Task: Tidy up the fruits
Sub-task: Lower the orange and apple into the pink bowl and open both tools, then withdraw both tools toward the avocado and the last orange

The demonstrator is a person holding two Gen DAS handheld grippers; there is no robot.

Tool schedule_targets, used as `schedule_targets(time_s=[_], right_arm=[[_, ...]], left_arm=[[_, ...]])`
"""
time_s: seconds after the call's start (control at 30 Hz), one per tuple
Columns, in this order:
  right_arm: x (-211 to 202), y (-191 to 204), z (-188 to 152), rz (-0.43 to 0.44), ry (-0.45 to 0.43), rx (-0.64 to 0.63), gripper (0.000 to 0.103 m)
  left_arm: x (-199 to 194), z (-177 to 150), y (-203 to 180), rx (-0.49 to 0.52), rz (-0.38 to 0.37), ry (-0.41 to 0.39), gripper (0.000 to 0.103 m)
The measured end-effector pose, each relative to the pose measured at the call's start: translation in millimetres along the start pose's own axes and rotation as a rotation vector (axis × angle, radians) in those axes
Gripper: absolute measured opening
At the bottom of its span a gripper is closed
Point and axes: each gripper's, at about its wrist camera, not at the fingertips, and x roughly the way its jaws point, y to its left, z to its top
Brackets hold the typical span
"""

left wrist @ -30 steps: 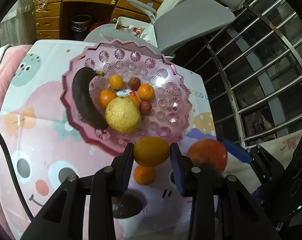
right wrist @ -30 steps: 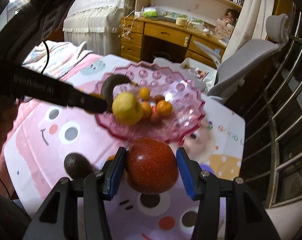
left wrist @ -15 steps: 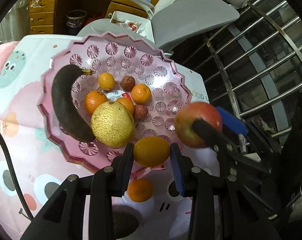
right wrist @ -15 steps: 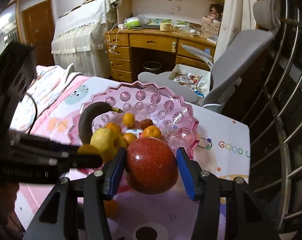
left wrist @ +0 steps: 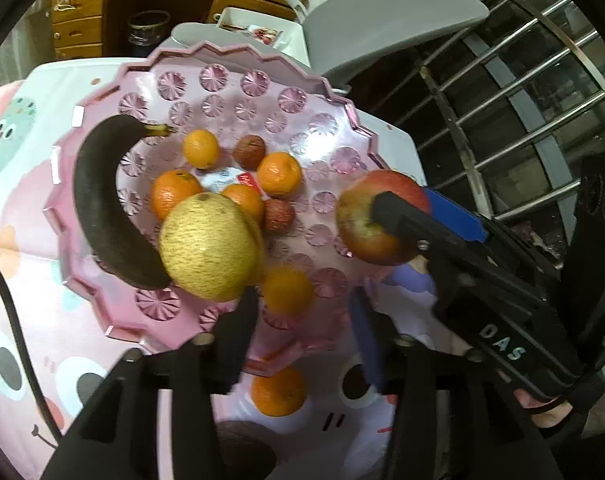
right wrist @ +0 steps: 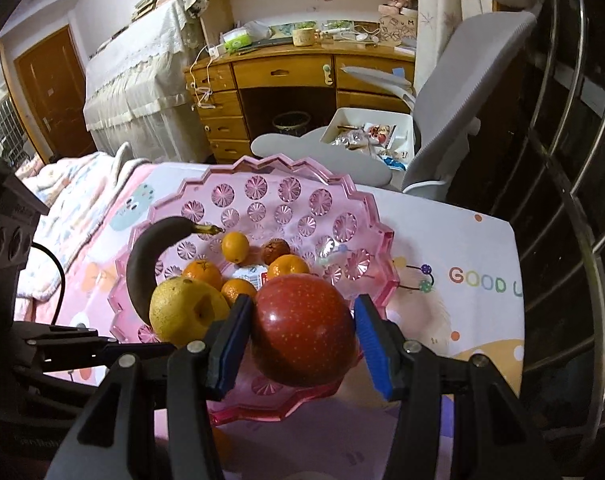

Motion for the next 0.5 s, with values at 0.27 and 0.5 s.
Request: schedule_targets(time_s=[0.27,0.5], right_arm=[[-25,0,1,0.009,-0.081,0.025,0.054],[-36,1,-10,0.017,-0.064,0.081,0.059]], left_arm=[[-24,-8,4,-0.010,0.004,-0.052,0.069],[-41,-27,14,-0.021,0.039,-0.066,0.070]])
